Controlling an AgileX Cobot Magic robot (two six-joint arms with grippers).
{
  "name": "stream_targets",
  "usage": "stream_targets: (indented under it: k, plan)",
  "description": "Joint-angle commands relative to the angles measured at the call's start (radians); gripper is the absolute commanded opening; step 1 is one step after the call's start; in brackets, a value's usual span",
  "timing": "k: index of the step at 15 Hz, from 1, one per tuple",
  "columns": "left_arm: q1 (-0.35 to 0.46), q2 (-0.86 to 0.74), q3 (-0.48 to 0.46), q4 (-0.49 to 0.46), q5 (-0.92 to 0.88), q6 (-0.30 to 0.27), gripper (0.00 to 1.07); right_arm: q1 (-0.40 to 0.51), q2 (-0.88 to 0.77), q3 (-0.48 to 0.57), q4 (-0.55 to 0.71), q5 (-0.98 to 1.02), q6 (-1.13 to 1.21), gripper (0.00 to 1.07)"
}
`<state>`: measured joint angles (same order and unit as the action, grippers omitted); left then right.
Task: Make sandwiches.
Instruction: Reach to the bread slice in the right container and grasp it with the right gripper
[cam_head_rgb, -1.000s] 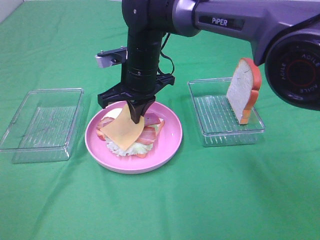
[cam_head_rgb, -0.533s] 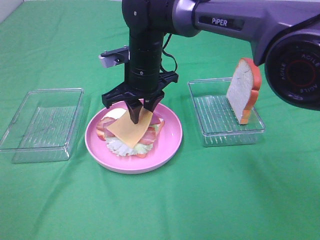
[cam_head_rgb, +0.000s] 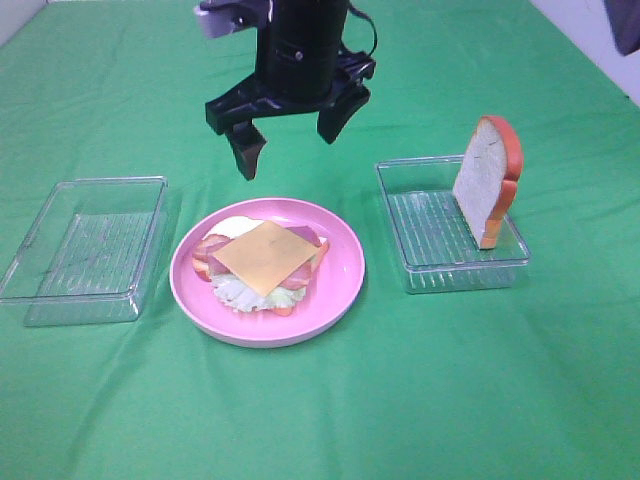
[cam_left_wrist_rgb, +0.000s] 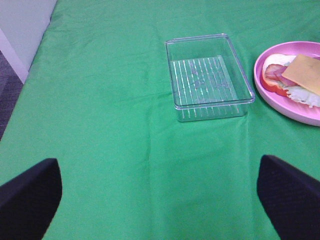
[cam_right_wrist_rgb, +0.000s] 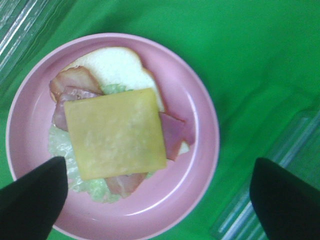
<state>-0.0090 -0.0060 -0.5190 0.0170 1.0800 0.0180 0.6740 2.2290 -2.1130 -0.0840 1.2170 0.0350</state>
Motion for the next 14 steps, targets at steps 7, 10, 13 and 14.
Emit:
stream_targets:
  k: [7, 10, 13, 14]
  plan:
    - [0.001, -0.004, 0.001, 0.001, -0.005, -0.004, 1.0, -0.292, -0.163, 0.005, -0.069, 0.114, 0.016, 0.95]
    - [0.001, -0.004, 0.001, 0.001, -0.005, -0.004, 1.0, -0.435, -0.166, 0.005, -0.015, 0.114, 0.016, 0.94]
    - [0.001, -0.004, 0.001, 0.001, -0.005, -0.004, 1.0, -0.48, -0.167, 0.052, -0.008, 0.114, 0.013, 0.94]
    - [0.001, -0.004, 0.001, 0.001, -0.005, -0.004, 1.0, -0.48, -0.167, 0.079, -0.039, 0.114, 0.013, 0.94]
